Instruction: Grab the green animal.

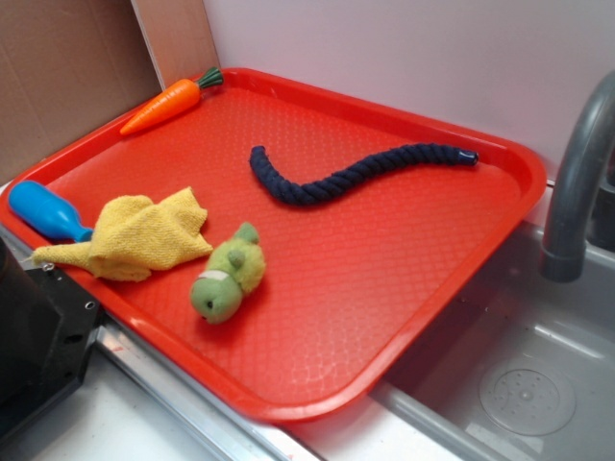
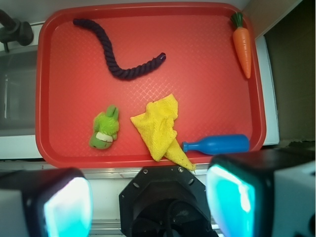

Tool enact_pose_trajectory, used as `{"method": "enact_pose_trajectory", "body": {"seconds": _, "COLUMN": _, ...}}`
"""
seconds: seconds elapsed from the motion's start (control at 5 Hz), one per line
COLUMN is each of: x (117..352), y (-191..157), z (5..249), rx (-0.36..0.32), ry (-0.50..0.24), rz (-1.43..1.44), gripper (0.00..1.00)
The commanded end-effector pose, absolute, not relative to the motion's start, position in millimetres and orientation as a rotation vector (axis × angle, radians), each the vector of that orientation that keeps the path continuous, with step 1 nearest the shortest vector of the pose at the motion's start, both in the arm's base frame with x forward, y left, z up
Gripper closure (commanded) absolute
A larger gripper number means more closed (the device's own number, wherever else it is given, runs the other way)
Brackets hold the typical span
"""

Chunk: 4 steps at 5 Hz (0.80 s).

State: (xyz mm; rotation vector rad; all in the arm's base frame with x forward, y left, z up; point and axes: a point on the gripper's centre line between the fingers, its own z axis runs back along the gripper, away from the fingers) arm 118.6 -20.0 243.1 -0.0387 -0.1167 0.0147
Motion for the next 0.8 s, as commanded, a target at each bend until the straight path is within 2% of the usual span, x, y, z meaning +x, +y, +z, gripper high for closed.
{"method": "enact_pose_trajectory", "body": {"seconds": 0.0, "x": 119, "y": -20, "z": 243, "rx": -0.039, "ry": -0.117, "rz": 0.015, "gripper": 0.0}}
{"method": "enact_pose_trajectory", "body": {"seconds": 0.2, "x": 128, "y": -38, "z": 193, "rx": -0.142, "ry": -0.092, "rz": 0.185, "gripper": 0.0}}
{"method": "enact_pose_trajectory", "body": {"seconds": 0.4, "x": 137, "y": -53, "z": 150, "rx": -0.184, "ry": -0.148, "rz": 0.328, "gripper": 0.0}}
{"method": "enact_pose_trajectory", "body": {"seconds": 0.6, "x": 143, "y": -59, "z": 119, "rx": -0.177, "ry": -0.081, "rz": 0.343, "gripper": 0.0}}
